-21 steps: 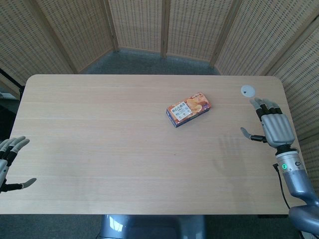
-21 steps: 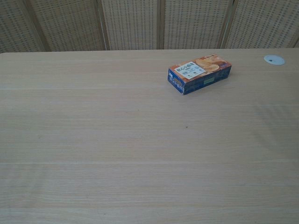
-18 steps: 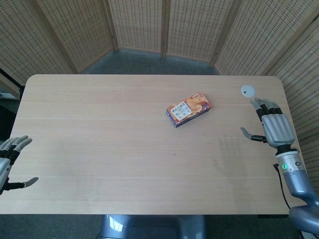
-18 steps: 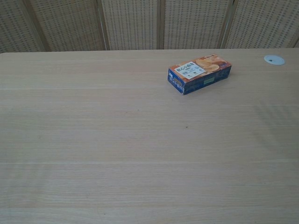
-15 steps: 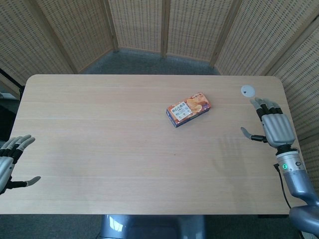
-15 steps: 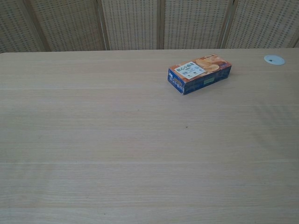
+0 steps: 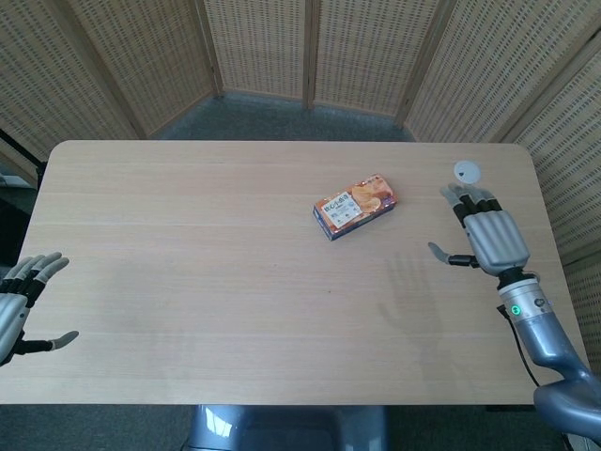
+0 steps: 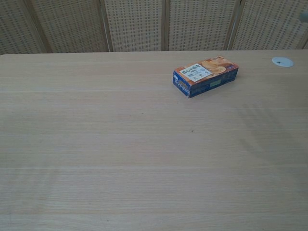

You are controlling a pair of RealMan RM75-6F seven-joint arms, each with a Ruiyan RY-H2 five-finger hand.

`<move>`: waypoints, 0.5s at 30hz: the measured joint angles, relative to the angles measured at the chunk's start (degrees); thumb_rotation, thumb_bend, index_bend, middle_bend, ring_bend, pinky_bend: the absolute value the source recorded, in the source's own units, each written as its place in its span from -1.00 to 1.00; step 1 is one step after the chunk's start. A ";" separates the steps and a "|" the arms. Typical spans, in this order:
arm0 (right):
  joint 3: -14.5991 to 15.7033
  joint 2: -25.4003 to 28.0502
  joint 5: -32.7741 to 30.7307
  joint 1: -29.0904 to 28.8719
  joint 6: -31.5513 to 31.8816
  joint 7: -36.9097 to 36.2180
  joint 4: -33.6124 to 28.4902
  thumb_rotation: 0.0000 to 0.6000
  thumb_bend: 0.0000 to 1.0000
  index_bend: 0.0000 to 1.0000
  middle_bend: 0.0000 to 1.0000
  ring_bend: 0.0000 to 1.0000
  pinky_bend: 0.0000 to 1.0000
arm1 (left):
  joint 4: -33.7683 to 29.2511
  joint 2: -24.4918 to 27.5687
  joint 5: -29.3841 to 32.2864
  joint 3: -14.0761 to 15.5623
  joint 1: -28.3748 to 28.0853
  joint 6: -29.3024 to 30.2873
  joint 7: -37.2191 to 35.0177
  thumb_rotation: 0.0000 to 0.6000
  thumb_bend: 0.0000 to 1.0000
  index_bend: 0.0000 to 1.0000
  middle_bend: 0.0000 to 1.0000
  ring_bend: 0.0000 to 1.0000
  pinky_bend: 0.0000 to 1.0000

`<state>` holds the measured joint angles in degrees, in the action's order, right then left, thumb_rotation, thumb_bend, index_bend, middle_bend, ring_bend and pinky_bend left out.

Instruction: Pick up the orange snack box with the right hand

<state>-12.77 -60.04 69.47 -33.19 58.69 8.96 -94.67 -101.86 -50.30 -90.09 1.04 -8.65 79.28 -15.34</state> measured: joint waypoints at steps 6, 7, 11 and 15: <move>-1.70 -4.29 -3.93 -7.40 -7.61 3.76 1.65 -0.20 -0.35 -1.00 -1.00 -1.00 -1.00 | 1.25 -0.32 0.48 0.16 0.19 -0.23 -0.98 1.00 -1.00 -0.81 -1.00 -1.00 -1.00; -1.97 -5.79 -5.00 -9.19 -9.26 4.70 2.59 -0.21 -0.35 -1.00 -1.00 -1.00 -1.00 | 1.44 -0.38 0.60 0.18 0.23 -0.24 -1.12 1.00 -1.00 -0.81 -1.00 -1.00 -1.00; -2.57 -11.32 -8.93 -14.92 -14.57 7.57 7.49 -0.20 -0.35 -1.00 -1.00 -1.00 -1.00 | 2.17 -0.60 1.11 0.24 0.37 -0.51 -1.65 1.00 -1.00 -0.81 -1.00 -1.00 -1.00; -2.71 -16.99 -12.85 -20.11 -19.20 9.79 14.36 -0.19 -0.34 -1.00 -1.00 -1.00 -1.00 | 2.78 -0.73 1.70 0.33 0.47 -0.90 -2.07 1.00 -1.00 -0.81 -1.00 -1.00 -1.00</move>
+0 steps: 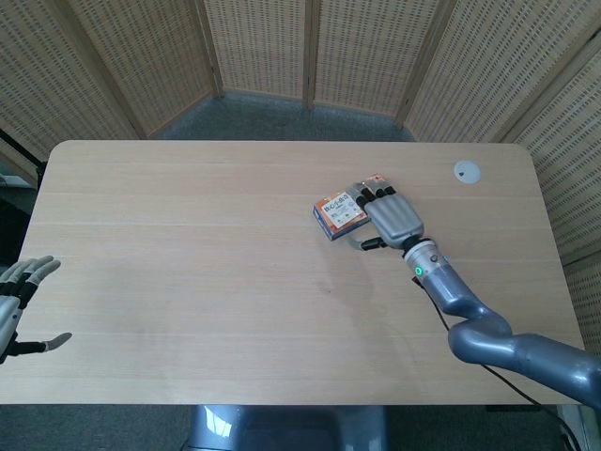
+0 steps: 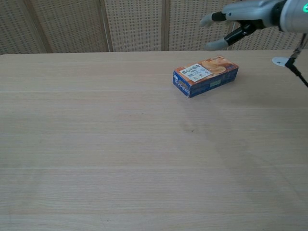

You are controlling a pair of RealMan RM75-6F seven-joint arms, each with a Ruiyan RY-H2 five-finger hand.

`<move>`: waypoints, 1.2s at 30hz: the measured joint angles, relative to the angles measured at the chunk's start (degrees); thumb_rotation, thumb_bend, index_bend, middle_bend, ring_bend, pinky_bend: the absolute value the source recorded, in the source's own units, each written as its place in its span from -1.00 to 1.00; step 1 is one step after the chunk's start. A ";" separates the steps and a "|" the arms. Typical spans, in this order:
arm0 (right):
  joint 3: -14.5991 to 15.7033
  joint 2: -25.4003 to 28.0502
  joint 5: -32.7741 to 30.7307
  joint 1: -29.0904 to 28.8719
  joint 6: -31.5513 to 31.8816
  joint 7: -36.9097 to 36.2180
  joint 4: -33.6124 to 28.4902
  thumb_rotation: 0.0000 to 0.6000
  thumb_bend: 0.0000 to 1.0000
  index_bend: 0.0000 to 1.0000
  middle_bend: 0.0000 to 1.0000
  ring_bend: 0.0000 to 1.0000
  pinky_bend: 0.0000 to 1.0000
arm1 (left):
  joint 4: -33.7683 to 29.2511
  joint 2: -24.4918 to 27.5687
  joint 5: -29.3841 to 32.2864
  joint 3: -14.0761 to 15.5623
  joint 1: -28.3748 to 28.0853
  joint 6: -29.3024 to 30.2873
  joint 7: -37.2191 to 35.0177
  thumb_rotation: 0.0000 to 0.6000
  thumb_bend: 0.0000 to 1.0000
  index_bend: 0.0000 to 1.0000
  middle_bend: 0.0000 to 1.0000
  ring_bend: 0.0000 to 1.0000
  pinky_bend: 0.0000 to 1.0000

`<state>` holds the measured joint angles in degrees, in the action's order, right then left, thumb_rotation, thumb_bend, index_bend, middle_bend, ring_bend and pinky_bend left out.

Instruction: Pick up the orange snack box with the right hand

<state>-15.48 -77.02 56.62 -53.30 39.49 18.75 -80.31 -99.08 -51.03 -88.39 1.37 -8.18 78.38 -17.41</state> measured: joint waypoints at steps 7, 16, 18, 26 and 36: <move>0.97 -9.12 -6.66 -7.86 -7.70 2.44 14.35 -0.21 -0.34 -1.00 -1.00 -1.00 -1.00 | 0.99 0.05 0.81 0.18 0.29 -0.56 -0.75 1.00 -1.00 -0.81 -1.00 -1.00 -1.00; 5.35 -16.21 -14.48 -13.39 -16.62 4.10 30.86 -0.20 -0.34 -1.00 -1.00 -1.00 -1.00 | 1.42 0.12 1.03 0.35 0.91 -0.18 -1.10 1.00 -1.00 -0.81 -1.00 -1.00 -1.00; 6.63 -17.51 -15.98 -14.02 -18.23 4.28 33.85 -0.20 -0.34 -1.00 -1.00 -1.00 -1.00 | 1.58 0.08 1.22 0.36 1.03 -0.20 -1.16 1.00 -1.00 -0.81 -1.00 -1.00 -1.00; 11.82 -22.47 -19.93 -15.80 -23.97 4.00 43.31 -0.20 -0.34 -1.00 -1.00 -1.00 -1.00 | 1.59 0.04 1.18 0.34 0.98 -0.52 -0.97 1.00 -1.00 -0.81 -1.00 -1.00 -1.00; 17.15 -19.56 -21.06 -15.75 -22.79 4.71 38.75 -0.33 -0.34 -1.00 -1.00 -1.00 -1.00 | 2.05 -0.32 0.03 0.03 0.31 -0.62 -1.50 1.00 -1.00 -0.81 -1.00 -1.00 -1.00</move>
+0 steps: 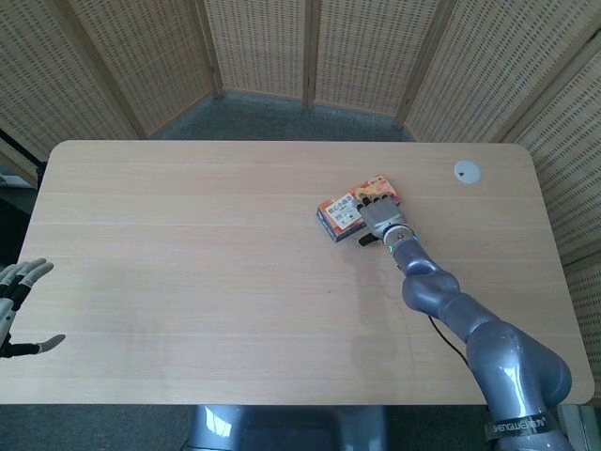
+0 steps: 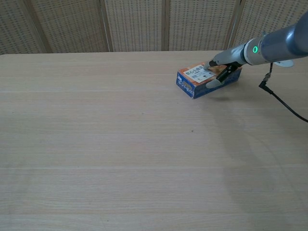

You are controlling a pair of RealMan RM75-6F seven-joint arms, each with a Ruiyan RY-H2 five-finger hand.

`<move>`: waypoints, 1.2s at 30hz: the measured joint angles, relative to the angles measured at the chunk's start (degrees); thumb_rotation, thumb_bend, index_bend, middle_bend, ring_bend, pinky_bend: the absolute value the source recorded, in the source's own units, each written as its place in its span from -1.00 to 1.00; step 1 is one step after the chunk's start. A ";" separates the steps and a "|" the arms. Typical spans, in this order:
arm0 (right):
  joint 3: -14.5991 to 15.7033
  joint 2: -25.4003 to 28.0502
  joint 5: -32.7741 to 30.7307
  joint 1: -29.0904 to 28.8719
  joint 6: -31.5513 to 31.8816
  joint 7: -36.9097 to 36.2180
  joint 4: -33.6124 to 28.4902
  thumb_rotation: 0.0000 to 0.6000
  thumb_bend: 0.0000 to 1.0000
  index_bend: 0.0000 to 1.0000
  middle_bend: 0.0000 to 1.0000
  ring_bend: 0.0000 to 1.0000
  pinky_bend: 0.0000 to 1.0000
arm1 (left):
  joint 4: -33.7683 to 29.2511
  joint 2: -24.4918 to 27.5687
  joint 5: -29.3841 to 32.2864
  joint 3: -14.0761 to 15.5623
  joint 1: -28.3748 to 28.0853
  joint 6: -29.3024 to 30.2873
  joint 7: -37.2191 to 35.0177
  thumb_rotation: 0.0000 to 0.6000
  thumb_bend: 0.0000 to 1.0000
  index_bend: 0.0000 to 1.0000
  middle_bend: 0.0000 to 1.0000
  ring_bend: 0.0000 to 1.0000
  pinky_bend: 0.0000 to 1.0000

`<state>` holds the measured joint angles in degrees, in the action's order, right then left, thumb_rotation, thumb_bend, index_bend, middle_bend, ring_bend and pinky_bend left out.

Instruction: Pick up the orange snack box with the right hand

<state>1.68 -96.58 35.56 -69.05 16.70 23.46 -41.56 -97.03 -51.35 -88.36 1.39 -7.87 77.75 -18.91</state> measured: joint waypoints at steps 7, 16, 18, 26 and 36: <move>5.25 8.14 -4.86 0.97 8.58 3.28 -16.10 -0.34 -0.33 -1.00 -1.00 -1.00 -1.00 | 1.15 -0.81 -1.85 -0.26 -1.20 -0.26 -1.29 1.00 -1.00 -0.81 -1.00 -1.00 -1.00; 11.27 20.78 -10.83 5.01 25.89 7.36 -40.10 -0.34 -0.33 -1.00 -1.00 -1.00 -1.00 | 2.46 -2.01 -4.23 -0.36 -2.54 -0.08 -2.94 1.00 -1.00 -0.81 -1.00 -1.00 -1.00; 11.92 23.38 -10.44 6.47 28.84 7.48 -43.67 -0.34 -0.34 -1.00 -1.00 -1.00 -1.00 | 2.55 -2.14 -4.62 -0.34 -2.71 0.13 -3.08 1.00 -1.00 -0.81 -1.00 -1.00 -1.00; 10.38 27.99 -0.12 9.57 34.40 7.04 -48.76 -0.24 -0.34 -1.00 -1.00 -1.00 -1.00 | 1.71 -1.93 -5.45 0.32 -1.84 2.08 -2.46 1.00 -1.00 -0.82 -1.00 -1.00 -1.00; 6.40 22.76 6.87 8.21 28.49 9.70 -40.18 0.80 -0.25 -1.00 -1.00 -1.00 -1.00 | 1.28 -0.93 -4.55 1.46 0.48 4.25 -2.06 1.00 -1.00 -0.82 -1.00 -1.00 -1.00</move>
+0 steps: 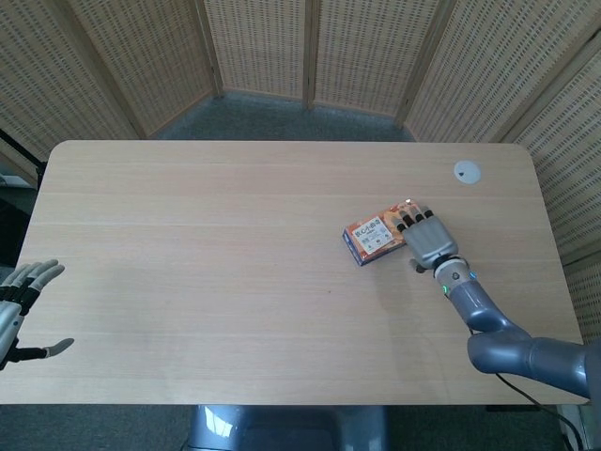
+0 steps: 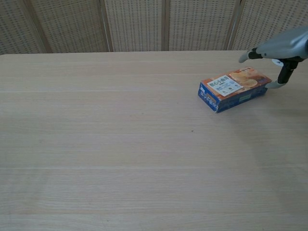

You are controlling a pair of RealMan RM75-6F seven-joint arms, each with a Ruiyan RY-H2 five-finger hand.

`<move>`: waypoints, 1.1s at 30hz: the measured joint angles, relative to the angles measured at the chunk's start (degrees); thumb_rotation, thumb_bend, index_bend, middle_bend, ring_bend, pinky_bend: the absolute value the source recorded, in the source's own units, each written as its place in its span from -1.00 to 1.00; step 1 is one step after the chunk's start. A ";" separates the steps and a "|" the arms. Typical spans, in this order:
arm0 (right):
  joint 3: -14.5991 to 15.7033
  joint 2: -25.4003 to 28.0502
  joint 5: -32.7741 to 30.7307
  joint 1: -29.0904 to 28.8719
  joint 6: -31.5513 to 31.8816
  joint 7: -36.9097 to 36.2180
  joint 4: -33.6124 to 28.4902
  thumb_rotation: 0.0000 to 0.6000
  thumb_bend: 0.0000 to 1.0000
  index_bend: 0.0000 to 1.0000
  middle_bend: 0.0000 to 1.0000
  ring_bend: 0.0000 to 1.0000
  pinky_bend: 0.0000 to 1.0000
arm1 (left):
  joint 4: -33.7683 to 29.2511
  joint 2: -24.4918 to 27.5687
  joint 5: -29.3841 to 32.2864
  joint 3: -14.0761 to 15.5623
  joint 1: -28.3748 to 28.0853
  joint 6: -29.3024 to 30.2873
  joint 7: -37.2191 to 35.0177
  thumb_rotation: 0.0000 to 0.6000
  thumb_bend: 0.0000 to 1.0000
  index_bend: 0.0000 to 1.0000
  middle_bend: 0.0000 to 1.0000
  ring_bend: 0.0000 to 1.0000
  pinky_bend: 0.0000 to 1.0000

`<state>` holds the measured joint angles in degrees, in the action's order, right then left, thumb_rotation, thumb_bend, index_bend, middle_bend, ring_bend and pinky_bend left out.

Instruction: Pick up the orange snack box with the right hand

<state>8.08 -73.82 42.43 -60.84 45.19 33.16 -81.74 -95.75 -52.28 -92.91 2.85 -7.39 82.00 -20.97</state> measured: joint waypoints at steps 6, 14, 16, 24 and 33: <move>-2.10 -4.50 0.22 -1.63 -4.42 1.33 6.14 0.80 -0.26 -1.00 -1.00 -1.00 -1.00 | 0.23 0.13 0.83 0.15 0.26 -0.39 -0.12 1.00 -1.00 -0.82 -1.00 -1.00 -1.00; -3.36 -9.36 -0.49 -3.27 -9.41 2.20 13.06 0.81 -0.27 -1.00 -1.00 -1.00 -1.00 | 0.51 -0.01 1.43 -0.07 -0.06 -1.24 -0.19 1.00 -1.00 -0.82 -1.00 -1.00 -1.00; -3.46 -10.52 -0.71 -3.54 -10.62 2.23 14.73 0.81 -0.27 -1.00 -1.00 -1.00 -1.00 | 0.50 0.02 1.62 -0.15 -0.10 -1.31 -0.21 1.00 -1.00 -0.82 -1.00 -1.00 -1.00; -3.76 -13.61 -1.99 -4.76 -14.40 2.18 20.54 0.82 -0.27 -1.00 -1.00 -1.00 -1.00 | 0.34 0.29 2.05 -0.34 -0.12 -1.48 -0.30 1.00 -1.00 -0.85 -1.00 -1.00 -1.00; -2.89 -16.30 -3.63 -6.51 -17.80 2.98 24.76 0.82 -0.27 -1.00 -1.00 -1.00 -1.00 | 0.48 0.35 2.28 -0.32 0.02 -1.64 -0.57 1.00 -1.00 -0.86 -1.00 -1.00 -1.00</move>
<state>5.19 -90.11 38.80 -67.35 27.39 36.14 -56.98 -95.27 -51.93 -90.63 2.54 -7.37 80.37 -21.54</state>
